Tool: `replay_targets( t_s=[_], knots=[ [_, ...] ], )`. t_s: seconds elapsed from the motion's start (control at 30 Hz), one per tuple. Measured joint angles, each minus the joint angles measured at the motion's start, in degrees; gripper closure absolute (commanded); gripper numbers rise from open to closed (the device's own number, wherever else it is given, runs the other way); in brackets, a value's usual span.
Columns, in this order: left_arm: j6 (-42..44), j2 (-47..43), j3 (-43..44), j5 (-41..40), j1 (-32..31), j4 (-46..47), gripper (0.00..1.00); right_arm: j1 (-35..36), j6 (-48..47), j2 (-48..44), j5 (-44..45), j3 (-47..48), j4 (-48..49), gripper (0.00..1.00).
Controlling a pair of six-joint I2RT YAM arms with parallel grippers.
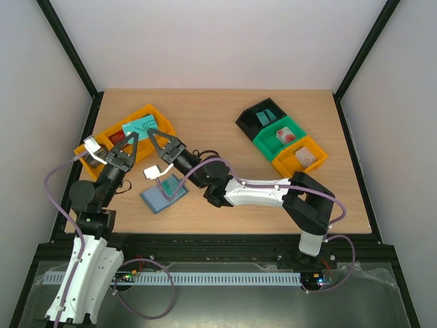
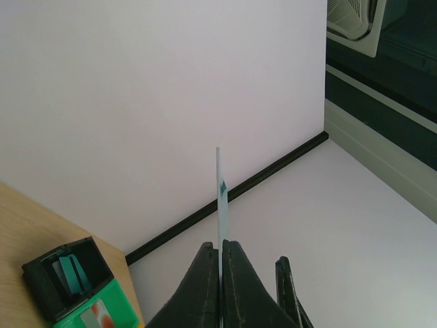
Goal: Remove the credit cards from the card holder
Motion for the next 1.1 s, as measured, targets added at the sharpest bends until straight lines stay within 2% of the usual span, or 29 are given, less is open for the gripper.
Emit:
replay_targets(
  t_s=[0.07,0.13,0.17,0.37,0.4,0.43,0.5,0.53,0.57,0.63,0.73,0.83,0.93,1.1],
  knots=[
    [0.0,0.0,0.0,0.0,0.0,0.0,0.98,0.0,-0.3,0.0,0.2,0.0,-0.3,0.81],
    [0.0,0.0,0.0,0.0,0.0,0.0,0.98,0.0,-0.7,0.0,0.3,0.0,-0.8,0.95],
    [0.0,0.0,0.0,0.1,0.0,0.0,0.98,0.0,-1.2,0.0,0.3,0.0,-1.1,0.98],
    [0.0,0.0,-0.1,0.2,0.0,0.0,0.98,0.0,-1.4,0.2,0.9,0.0,-2.1,0.98],
    [0.0,0.0,-0.1,0.2,0.0,0.0,0.95,0.0,-1.2,0.2,1.1,0.0,-2.2,0.98],
    [0.0,0.0,-0.2,0.1,0.0,0.0,0.81,0.0,-0.9,0.2,1.3,0.0,-2.4,0.98],
    [0.4,-0.1,-0.3,0.0,0.0,-0.3,0.34,0.1,0.4,0.2,2.2,0.0,-3.1,0.98],
    [0.2,-0.2,-0.4,-0.2,0.0,-0.7,0.14,0.1,1.4,0.1,3.1,0.2,-4.1,0.98],
    [0.2,-0.4,-0.7,-0.3,0.0,-1.0,0.03,0.2,2.8,0.1,4.6,0.8,-6.0,0.98],
    [0.2,-1.1,-1.2,-0.6,0.3,-1.8,0.01,0.3,6.9,-0.2,7.4,2.4,-10.3,0.98],
    [0.6,-2.6,-2.2,-1.5,1.8,-3.4,0.0,-0.2,17.9,-1.4,12.7,8.1,-24.0,0.98],
    [1.1,-5.2,-3.5,-3.1,4.5,-6.0,0.0,-2.8,30.7,-3.5,14.1,14.2,-39.8,0.98],
    [1.2,-8.1,-4.9,-4.9,7.1,-10.0,0.01,-9.4,43.0,-4.5,14.4,20.6,-54.9,0.98],
    [0.2,-10.1,-8.9,-7.9,9.9,-17.5,0.0,-26.0,58.8,-2.0,13.6,29.2,-77.0,0.98]
  ],
)
